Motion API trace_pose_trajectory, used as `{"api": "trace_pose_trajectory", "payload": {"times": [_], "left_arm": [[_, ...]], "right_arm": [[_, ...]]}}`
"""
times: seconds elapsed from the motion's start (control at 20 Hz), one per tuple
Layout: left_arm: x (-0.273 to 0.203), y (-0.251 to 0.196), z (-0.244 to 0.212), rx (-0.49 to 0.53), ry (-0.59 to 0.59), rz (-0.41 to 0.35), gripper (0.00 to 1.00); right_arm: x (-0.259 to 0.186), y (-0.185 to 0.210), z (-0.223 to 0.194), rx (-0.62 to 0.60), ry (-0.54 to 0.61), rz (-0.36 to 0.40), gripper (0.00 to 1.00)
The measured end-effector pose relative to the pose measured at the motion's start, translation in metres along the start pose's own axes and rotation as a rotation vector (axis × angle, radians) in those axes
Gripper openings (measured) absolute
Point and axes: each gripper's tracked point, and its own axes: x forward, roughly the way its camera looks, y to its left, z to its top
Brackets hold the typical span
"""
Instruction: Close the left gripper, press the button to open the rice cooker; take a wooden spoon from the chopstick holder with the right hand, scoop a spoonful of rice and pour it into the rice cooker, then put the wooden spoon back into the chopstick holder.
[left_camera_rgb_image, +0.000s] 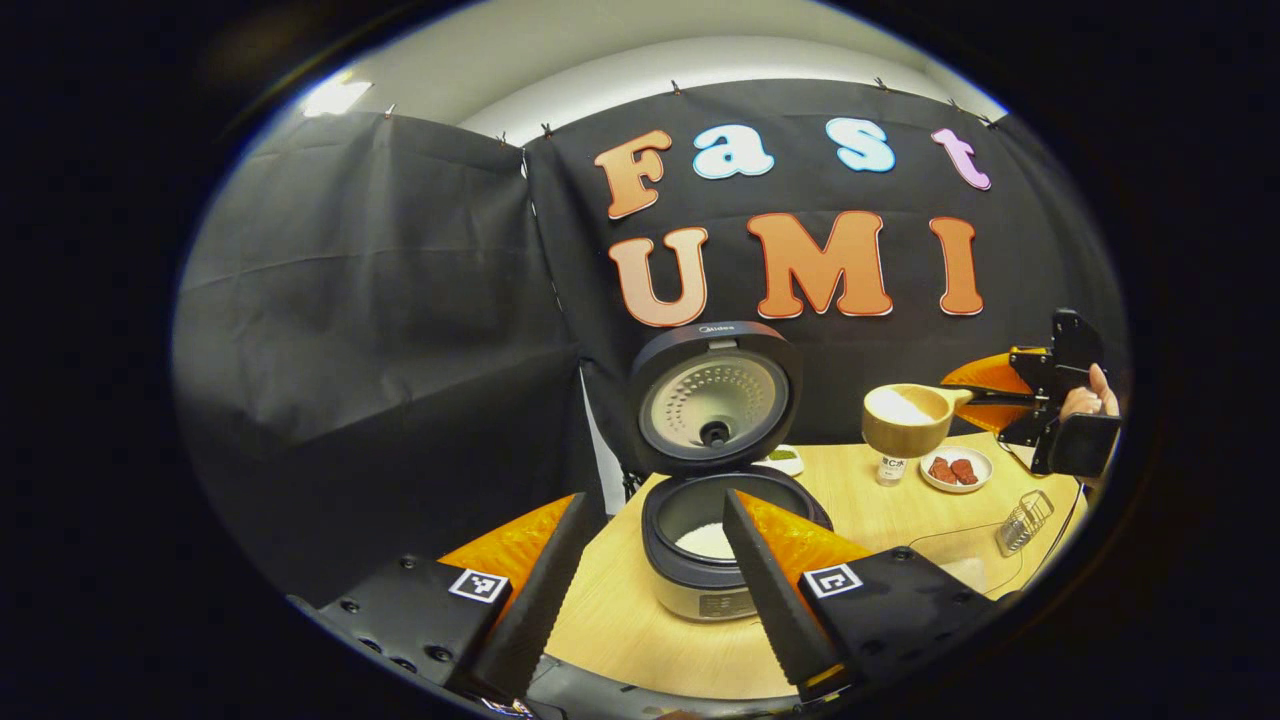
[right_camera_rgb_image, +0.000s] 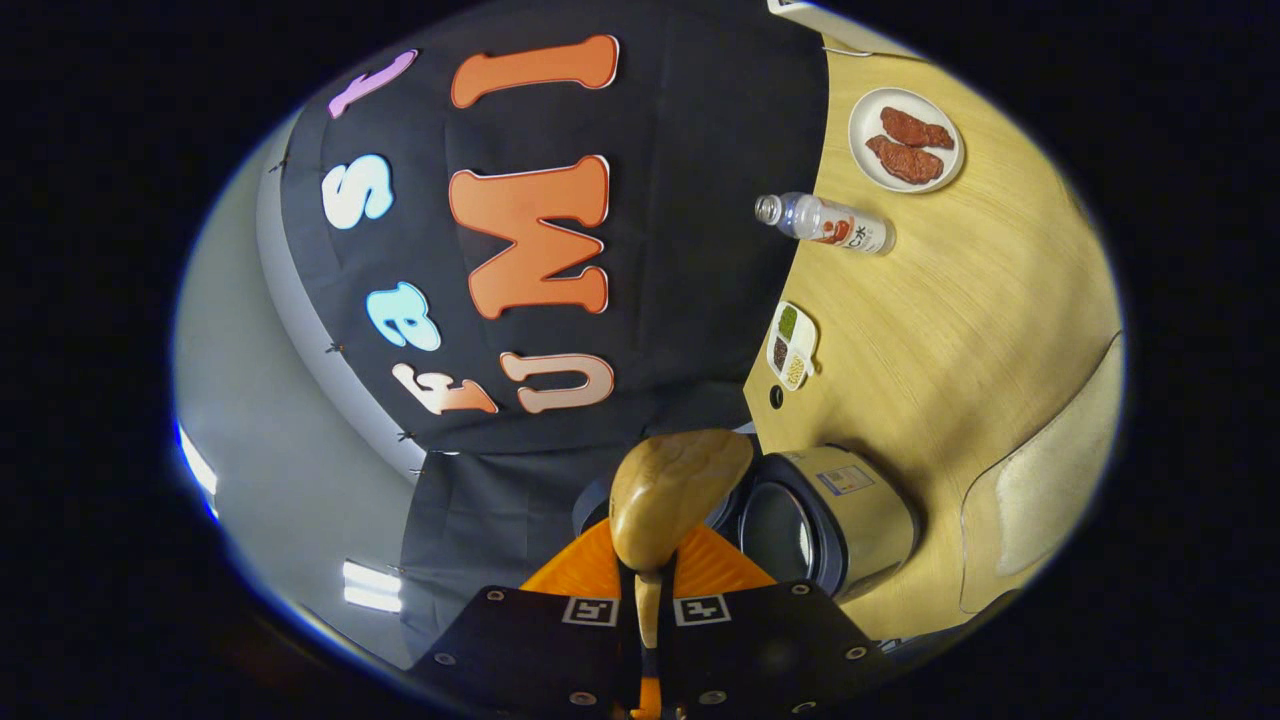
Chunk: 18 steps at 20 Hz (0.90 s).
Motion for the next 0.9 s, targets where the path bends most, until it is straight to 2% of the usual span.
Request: {"api": "trace_pose_trajectory", "payload": {"times": [0.1,0.15,0.2,0.25,0.45,0.5,0.55,0.7,0.75,0.8,0.9], "left_arm": [[0.003,0.007,-0.003,-0.002,0.002,0.011,0.92],[0.004,0.01,-0.004,-0.008,0.007,0.015,0.81],[0.005,0.011,-0.007,-0.012,0.011,0.018,0.81],[0.006,0.012,-0.009,-0.016,0.014,0.018,0.92],[0.013,0.019,-0.013,-0.011,0.019,0.027,0.92],[0.014,0.022,-0.014,-0.013,0.022,0.03,0.81],[0.015,0.026,-0.016,-0.016,0.026,0.036,0.92],[0.02,0.037,-0.022,-0.02,0.041,0.061,0.92],[0.022,0.041,-0.022,-0.02,0.042,0.067,0.81],[0.023,0.045,-0.023,-0.018,0.043,0.075,0.92],[0.025,0.05,-0.024,-0.014,0.049,0.088,0.92]], "right_arm": [[0.015,0.001,-0.006,-0.005,0.014,-0.003,0.06],[0.023,0.001,-0.009,-0.008,0.02,-0.008,0.06],[0.031,0.001,-0.011,-0.011,0.025,-0.012,0.06],[0.039,0.001,-0.014,-0.017,0.032,-0.018,0.06],[0.069,-0.003,-0.026,-0.04,0.057,-0.04,0.06],[0.076,-0.003,-0.029,-0.044,0.062,-0.045,0.06],[0.083,-0.004,-0.033,-0.052,0.071,-0.049,0.06],[0.104,-0.016,-0.043,-0.088,0.089,-0.082,0.06],[0.108,-0.023,-0.046,-0.135,0.091,-0.115,0.06],[0.113,-0.031,-0.047,-0.19,0.085,-0.146,0.06],[0.119,-0.04,-0.051,-0.279,0.091,-0.186,0.06]]}}
